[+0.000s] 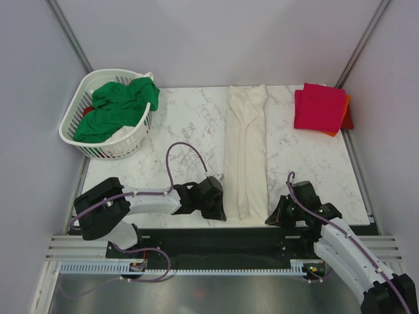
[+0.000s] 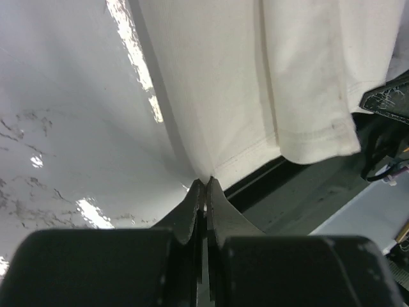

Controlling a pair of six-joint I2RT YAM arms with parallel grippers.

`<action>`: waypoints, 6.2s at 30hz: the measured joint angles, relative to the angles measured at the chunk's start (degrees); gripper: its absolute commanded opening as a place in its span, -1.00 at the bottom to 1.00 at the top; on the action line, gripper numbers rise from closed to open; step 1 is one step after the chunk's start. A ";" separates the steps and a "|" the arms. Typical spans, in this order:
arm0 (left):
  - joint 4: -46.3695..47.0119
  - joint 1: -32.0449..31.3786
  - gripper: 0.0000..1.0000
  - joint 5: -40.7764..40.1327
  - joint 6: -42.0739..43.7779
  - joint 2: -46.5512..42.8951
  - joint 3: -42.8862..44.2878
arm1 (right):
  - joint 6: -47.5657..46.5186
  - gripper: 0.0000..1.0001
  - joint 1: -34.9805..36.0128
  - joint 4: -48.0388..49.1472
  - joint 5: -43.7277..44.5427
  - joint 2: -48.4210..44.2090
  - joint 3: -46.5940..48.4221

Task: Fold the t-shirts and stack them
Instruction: Fold the tshirt

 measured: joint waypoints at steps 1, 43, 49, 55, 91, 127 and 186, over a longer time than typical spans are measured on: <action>-0.37 -0.04 -0.95 0.02 -0.48 -0.57 0.00 | -0.39 -1.00 0.00 -1.53 0.70 0.17 1.03; -26.51 23.32 -0.95 2.56 16.39 10.54 44.26 | -13.90 -1.00 -2.93 -3.65 19.93 43.78 54.80; -26.93 25.88 -0.93 4.81 19.02 18.84 50.86 | -14.67 -1.00 -3.87 -1.11 20.46 51.60 57.88; -27.21 27.91 -0.91 7.10 21.16 28.35 58.88 | -14.67 -1.00 -4.22 0.24 21.07 59.04 60.13; -32.63 17.49 -0.02 -1.55 26.32 25.35 62.88 | -13.88 -1.00 -8.74 13.46 5.60 62.62 58.31; -28.00 16.44 -0.08 -6.03 23.63 29.03 51.36 | -11.26 0.04 -15.98 22.05 -15.06 74.05 69.18; -30.38 35.78 -0.22 -1.92 31.93 48.11 74.97 | 39.36 -0.67 -18.43 121.09 -34.25 89.35 12.20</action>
